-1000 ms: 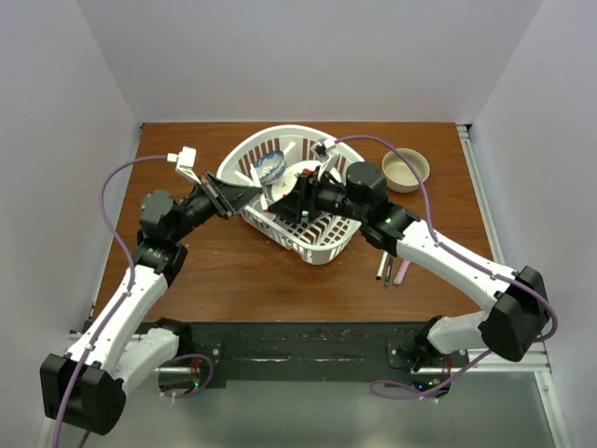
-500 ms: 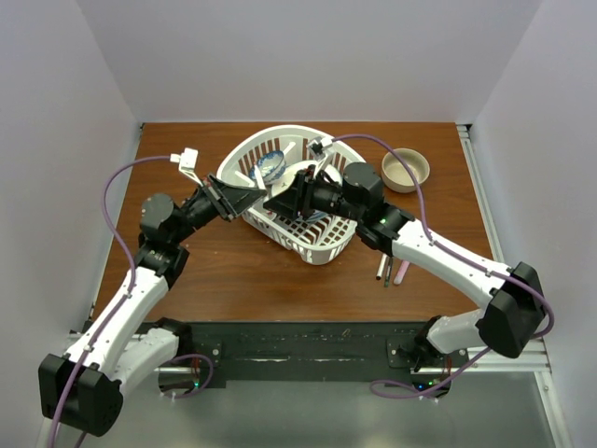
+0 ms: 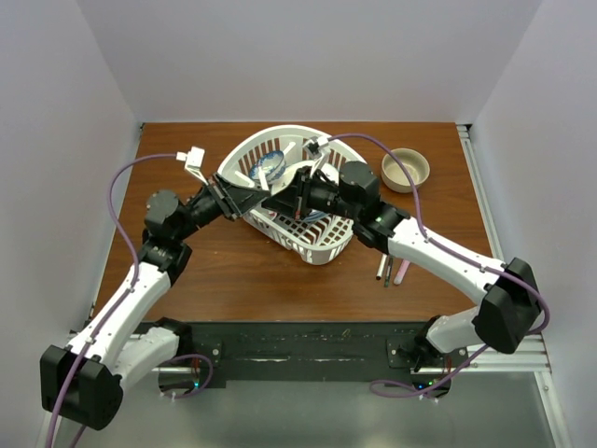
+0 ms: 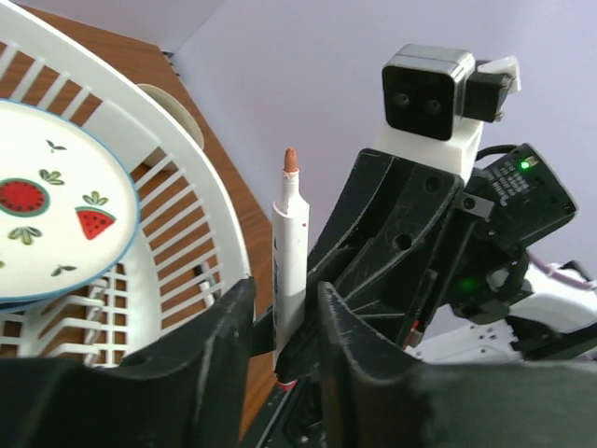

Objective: Insert the pens into the pen caps

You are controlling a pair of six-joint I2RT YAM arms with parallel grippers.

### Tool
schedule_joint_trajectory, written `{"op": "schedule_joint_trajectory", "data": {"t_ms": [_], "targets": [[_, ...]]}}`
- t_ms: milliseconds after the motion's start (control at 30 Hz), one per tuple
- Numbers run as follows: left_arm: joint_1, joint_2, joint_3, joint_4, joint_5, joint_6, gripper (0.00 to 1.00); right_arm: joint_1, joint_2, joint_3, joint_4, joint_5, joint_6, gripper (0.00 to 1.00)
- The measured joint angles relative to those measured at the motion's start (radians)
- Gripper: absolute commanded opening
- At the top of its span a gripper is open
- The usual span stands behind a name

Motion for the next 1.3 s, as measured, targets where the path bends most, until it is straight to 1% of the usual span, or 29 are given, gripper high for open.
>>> {"op": "schedule_joint_trajectory", "data": {"t_ms": [67, 133, 300, 333, 367, 467, 567, 667, 733, 800, 867, 967, 1033, 1167, 1300], "targets": [[0.0, 0.015, 0.028, -0.03, 0.003, 0.029, 0.47, 0.002, -0.002, 0.0, -0.001, 0.012, 0.0, 0.0], [0.0, 0.036, 0.077, -0.094, 0.001, 0.067, 0.48, 0.003, -0.012, -0.001, -0.015, 0.034, -0.001, 0.0], [0.031, 0.073, 0.2, -0.235, -0.021, 0.166, 0.55, -0.005, -0.077, -0.003, -0.122, 0.122, -0.007, 0.0], [0.048, 0.075, 0.222, -0.267, -0.026, 0.19, 0.56, -0.01, -0.093, -0.003, -0.146, 0.135, -0.01, 0.0], [0.069, 0.075, 0.24, -0.293, -0.033, 0.212, 0.59, -0.014, -0.108, -0.003, -0.166, 0.15, -0.016, 0.0], [0.161, 0.072, 0.286, -0.385, -0.066, 0.29, 0.65, -0.031, -0.168, -0.014, -0.227, 0.185, -0.037, 0.0], [0.256, 0.089, 0.362, -0.523, -0.186, 0.391, 0.65, -0.045, -0.243, -0.031, -0.282, 0.217, -0.064, 0.0], [0.321, 0.156, 0.468, -0.643, -0.363, 0.48, 0.65, -0.048, -0.328, -0.051, -0.325, 0.244, -0.089, 0.0], [0.372, 0.217, 0.512, -0.67, -0.465, 0.528, 0.65, -0.047, -0.389, -0.063, -0.351, 0.258, -0.101, 0.0], [0.438, 0.28, 0.521, -0.678, -0.545, 0.57, 0.63, -0.047, -0.449, -0.069, -0.374, 0.267, -0.113, 0.0], [0.501, 0.363, 0.525, -0.696, -0.602, 0.6, 0.59, -0.047, -0.5, -0.074, -0.389, 0.28, -0.124, 0.0], [0.576, 0.512, 0.546, -0.718, -0.645, 0.619, 0.52, -0.047, -0.56, -0.086, -0.412, 0.293, -0.14, 0.0], [0.622, 0.61, 0.549, -0.721, -0.653, 0.62, 0.5, -0.047, -0.597, -0.095, -0.43, 0.311, -0.15, 0.0], [0.692, 0.731, 0.55, -0.725, -0.658, 0.613, 0.51, -0.047, -0.641, -0.111, -0.463, 0.337, -0.167, 0.0], [0.725, 0.806, 0.56, -0.723, -0.661, 0.615, 0.52, -0.047, -0.646, -0.113, -0.476, 0.351, -0.18, 0.0]]}}
